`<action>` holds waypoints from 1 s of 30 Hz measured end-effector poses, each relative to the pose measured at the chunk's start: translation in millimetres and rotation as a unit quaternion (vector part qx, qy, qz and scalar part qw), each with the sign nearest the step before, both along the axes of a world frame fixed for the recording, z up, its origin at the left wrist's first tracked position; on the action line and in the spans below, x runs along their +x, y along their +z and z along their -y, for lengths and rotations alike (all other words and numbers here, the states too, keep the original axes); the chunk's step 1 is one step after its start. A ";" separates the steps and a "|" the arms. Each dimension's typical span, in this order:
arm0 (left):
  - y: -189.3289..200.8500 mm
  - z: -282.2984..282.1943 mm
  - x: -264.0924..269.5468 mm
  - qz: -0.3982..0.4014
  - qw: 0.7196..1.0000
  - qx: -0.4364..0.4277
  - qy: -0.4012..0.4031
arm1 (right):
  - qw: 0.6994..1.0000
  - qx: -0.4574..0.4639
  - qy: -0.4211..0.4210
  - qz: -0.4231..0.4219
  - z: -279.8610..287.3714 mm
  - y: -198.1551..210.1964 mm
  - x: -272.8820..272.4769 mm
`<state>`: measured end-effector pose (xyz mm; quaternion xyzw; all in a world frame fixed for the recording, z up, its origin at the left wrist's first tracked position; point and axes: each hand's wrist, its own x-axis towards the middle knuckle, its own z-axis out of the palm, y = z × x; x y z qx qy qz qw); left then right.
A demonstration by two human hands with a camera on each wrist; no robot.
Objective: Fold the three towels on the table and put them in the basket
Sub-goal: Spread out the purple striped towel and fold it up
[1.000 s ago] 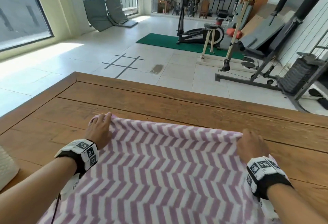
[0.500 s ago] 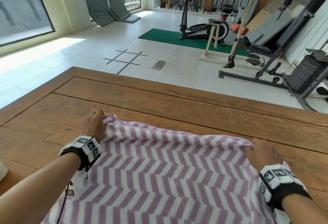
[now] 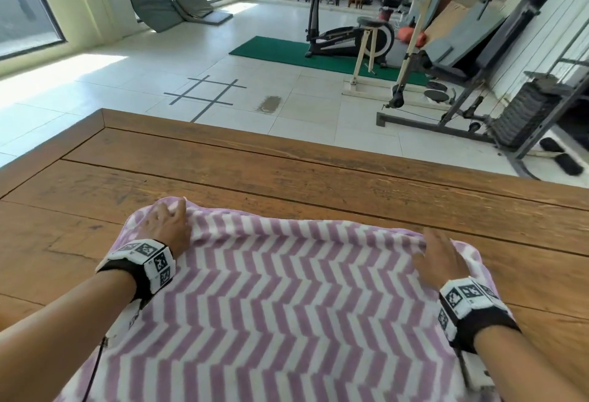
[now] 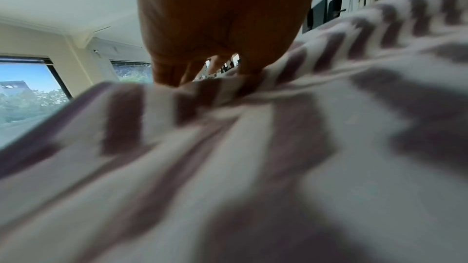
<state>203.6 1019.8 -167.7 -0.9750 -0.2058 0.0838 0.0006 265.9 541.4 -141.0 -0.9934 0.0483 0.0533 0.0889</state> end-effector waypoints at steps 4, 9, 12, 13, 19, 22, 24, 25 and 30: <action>41.2 81.0 2.6 0.038 0.993 -0.024 -0.108 | 0.999 0.040 -0.020 0.032 18.1 20.6 -11.1; 67.1 193.7 -13.0 0.078 0.944 -0.082 -0.309 | 0.992 0.102 -0.079 -0.007 48.6 26.7 -19.0; 54.6 240.3 -24.6 0.045 0.913 -0.073 -0.398 | 0.988 0.111 -0.099 -0.029 66.2 8.4 -13.6; 50.0 251.9 -27.7 0.007 0.912 -0.081 -0.402 | 0.988 0.103 -0.111 -0.029 69.4 4.7 -11.8; 31.2 269.4 -25.2 -0.140 0.913 -0.123 -0.364 | 0.989 0.107 -0.099 -0.012 71.5 16.2 -14.8; 31.7 267.9 -21.4 -0.149 0.912 -0.120 -0.362 | 0.987 0.084 -0.133 0.019 83.2 22.1 -7.6; 33.4 269.3 -20.4 -0.151 0.912 -0.119 -0.361 | 0.987 0.049 -0.148 0.036 89.5 24.3 -7.3; 34.5 270.6 -19.6 -0.154 0.912 -0.121 -0.359 | 0.988 0.035 -0.144 0.042 90.7 23.8 -8.5; 38.4 289.0 -15.6 -0.156 0.922 -0.117 -0.336 | 0.992 0.057 -0.109 0.010 79.3 18.8 -20.1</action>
